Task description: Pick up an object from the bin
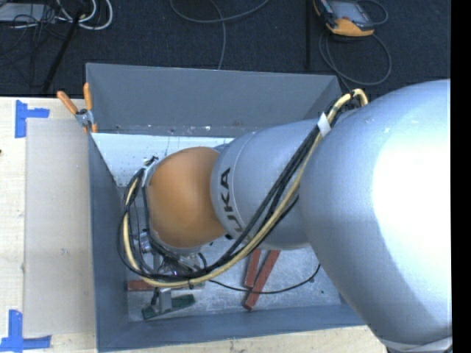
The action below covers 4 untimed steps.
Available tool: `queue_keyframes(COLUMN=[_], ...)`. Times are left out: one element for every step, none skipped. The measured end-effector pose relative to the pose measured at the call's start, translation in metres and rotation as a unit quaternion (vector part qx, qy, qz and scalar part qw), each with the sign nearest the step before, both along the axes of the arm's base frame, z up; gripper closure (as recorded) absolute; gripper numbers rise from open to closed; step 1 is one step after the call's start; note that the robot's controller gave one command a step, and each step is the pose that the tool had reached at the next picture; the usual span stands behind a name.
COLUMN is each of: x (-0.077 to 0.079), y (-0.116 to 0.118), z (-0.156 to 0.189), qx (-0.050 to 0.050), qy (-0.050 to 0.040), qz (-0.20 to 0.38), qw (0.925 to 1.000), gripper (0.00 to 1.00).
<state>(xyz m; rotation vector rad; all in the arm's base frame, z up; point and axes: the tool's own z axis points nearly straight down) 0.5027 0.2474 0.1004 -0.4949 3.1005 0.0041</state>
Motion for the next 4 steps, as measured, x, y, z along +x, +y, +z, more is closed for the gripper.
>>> queue_keyframes(x=[-0.009,-0.014,-0.013,-0.013], y=[-0.028,-0.039,-0.038,-0.038], z=[0.011,-0.031,-0.03,-0.03], qx=[-0.002,-0.001,-0.001,-0.001], qy=[0.0016,-0.0008,-0.0008,0.0004], qz=[0.032,0.116,0.114,0.113], qw=[0.9995,0.9933,0.9935,0.9936], gripper=[0.0,0.0,0.0,1.0])
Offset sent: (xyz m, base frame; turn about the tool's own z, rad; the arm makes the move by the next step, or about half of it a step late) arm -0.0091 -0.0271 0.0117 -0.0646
